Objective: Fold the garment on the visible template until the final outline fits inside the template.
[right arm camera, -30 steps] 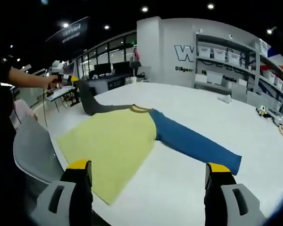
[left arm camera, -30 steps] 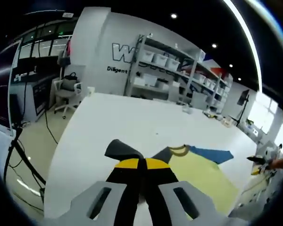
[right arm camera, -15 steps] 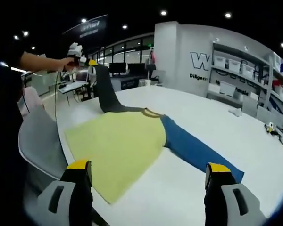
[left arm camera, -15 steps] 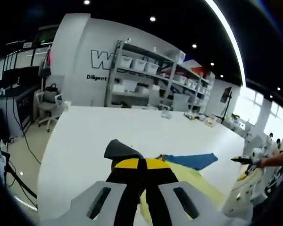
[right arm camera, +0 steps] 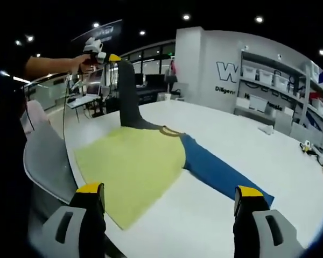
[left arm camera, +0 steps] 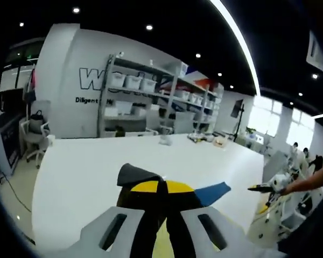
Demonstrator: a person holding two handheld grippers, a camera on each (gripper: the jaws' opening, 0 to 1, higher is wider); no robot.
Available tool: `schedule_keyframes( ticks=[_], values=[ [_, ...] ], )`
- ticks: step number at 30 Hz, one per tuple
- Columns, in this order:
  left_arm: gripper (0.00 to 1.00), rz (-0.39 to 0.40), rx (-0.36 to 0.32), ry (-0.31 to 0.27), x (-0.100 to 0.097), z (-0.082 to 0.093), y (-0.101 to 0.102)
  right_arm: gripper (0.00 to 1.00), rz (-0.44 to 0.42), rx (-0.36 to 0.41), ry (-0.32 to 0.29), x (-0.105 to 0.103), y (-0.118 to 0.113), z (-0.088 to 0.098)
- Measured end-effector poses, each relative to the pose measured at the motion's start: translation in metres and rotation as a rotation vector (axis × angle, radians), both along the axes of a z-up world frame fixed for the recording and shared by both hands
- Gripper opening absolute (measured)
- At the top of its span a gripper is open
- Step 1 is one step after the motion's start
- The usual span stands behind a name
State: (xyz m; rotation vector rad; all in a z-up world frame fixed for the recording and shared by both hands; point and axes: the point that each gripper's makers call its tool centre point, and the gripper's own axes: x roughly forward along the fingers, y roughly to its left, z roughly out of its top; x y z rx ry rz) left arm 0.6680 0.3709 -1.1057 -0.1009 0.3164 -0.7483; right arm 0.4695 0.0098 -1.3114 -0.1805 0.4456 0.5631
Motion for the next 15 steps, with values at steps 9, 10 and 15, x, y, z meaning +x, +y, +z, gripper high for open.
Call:
schedule_keyframes(
  ticks=[9, 10, 15],
  values=[
    [0.0, -0.138, 0.083, 0.055, -0.015, -0.034, -0.041, 0.99, -0.038, 0.028, -0.002, -0.008, -0.007, 0.0],
    [0.0, -0.14, 0.092, 0.055, -0.015, -0.039, -0.045, 0.99, -0.045, 0.03, -0.002, -0.009, -0.009, -0.001],
    [0.0, -0.136, 0.099, 0.094, -0.008, -0.055, -0.057, 0.99, -0.063, 0.042, 0.0, -0.014, -0.013, -0.001]
  ],
)
